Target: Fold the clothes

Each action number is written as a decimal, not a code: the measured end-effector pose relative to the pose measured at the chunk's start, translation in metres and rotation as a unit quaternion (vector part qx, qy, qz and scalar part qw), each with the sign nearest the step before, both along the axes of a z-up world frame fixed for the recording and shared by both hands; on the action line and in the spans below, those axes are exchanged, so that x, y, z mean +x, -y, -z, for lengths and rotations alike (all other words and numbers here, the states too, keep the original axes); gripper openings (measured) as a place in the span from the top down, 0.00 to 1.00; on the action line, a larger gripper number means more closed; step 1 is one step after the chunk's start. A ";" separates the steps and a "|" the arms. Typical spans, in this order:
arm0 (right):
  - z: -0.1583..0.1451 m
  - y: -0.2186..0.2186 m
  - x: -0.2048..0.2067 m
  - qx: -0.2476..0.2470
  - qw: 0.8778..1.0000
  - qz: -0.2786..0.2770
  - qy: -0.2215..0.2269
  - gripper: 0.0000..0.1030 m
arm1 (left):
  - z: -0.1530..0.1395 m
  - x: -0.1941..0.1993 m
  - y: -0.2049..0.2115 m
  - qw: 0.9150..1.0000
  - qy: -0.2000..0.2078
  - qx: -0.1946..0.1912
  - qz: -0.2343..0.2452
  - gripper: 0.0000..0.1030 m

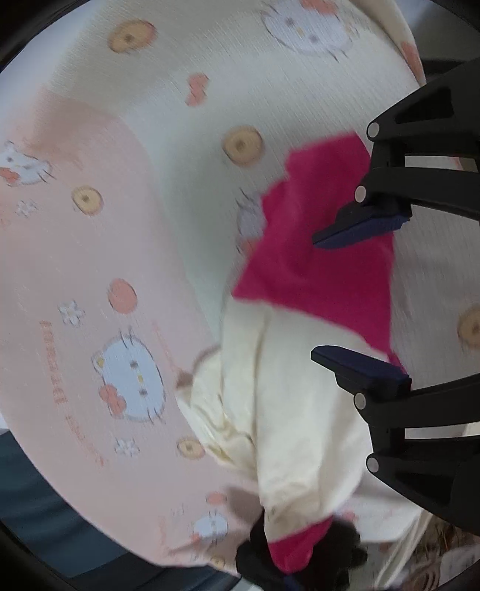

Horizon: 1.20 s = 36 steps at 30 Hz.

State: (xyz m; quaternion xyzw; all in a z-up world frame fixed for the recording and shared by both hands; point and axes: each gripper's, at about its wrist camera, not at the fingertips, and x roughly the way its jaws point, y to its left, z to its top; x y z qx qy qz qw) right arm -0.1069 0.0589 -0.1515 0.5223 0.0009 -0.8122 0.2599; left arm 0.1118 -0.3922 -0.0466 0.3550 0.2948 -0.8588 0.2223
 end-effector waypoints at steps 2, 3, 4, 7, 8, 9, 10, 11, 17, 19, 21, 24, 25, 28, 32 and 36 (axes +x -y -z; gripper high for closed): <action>0.006 0.006 0.008 -0.008 1.000 -0.014 0.016 0.48 | 0.008 0.000 -0.009 1.000 0.003 0.007 0.016 0.17; 0.009 0.010 0.011 -0.012 0.999 -0.021 0.025 0.48 | 0.012 0.000 -0.014 1.000 0.004 0.013 0.024 0.17; 0.012 0.013 0.015 -0.016 0.999 -0.028 0.033 0.48 | 0.017 0.000 -0.019 0.999 0.005 0.018 0.032 0.17; 0.022 0.022 0.022 -0.034 0.997 -0.034 0.063 0.48 | 0.026 -0.004 -0.040 0.998 0.000 0.014 0.058 0.17; 0.025 0.024 0.024 -0.037 0.996 -0.033 0.071 0.47 | 0.027 -0.007 -0.048 0.998 0.000 0.011 0.067 0.17; 0.029 0.028 0.025 -0.041 0.995 -0.033 0.080 0.47 | 0.027 -0.011 -0.056 0.997 -0.001 0.006 0.079 0.17; 0.031 0.030 0.027 -0.044 0.995 -0.035 0.087 0.47 | 0.028 -0.014 -0.064 0.996 -0.002 0.001 0.091 0.17; 0.033 0.032 0.030 -0.045 0.994 -0.037 0.090 0.47 | 0.029 -0.017 -0.073 0.994 -0.013 -0.002 0.107 0.17; 0.047 0.044 0.050 -0.043 0.990 -0.056 0.120 0.47 | 0.043 -0.021 -0.111 0.983 -0.070 0.014 0.171 0.18; 0.052 0.051 0.058 -0.027 0.990 -0.075 0.118 0.46 | 0.054 -0.022 -0.123 0.976 -0.063 -0.004 0.207 0.18; 0.056 0.057 0.067 -0.006 0.990 -0.095 0.106 0.46 | 0.066 -0.019 -0.127 0.973 -0.056 -0.001 0.224 0.18; 0.066 0.066 0.074 0.031 0.991 -0.099 0.085 0.46 | 0.089 -0.017 -0.128 0.967 -0.042 0.028 0.249 0.19; 0.070 0.068 0.075 0.030 0.991 -0.098 0.088 0.46 | 0.099 -0.017 -0.127 0.964 -0.037 0.053 0.257 0.28; 0.082 0.070 0.079 0.014 0.989 -0.098 0.112 0.46 | 0.121 -0.018 -0.126 0.960 -0.018 0.106 0.259 0.53; 0.097 0.072 0.078 0.020 0.989 -0.089 0.114 0.46 | 0.143 -0.020 -0.134 0.952 0.013 0.148 0.267 0.53; 0.105 0.070 0.079 0.012 0.991 -0.080 0.111 0.46 | 0.164 -0.030 -0.149 0.954 0.061 0.143 0.256 0.52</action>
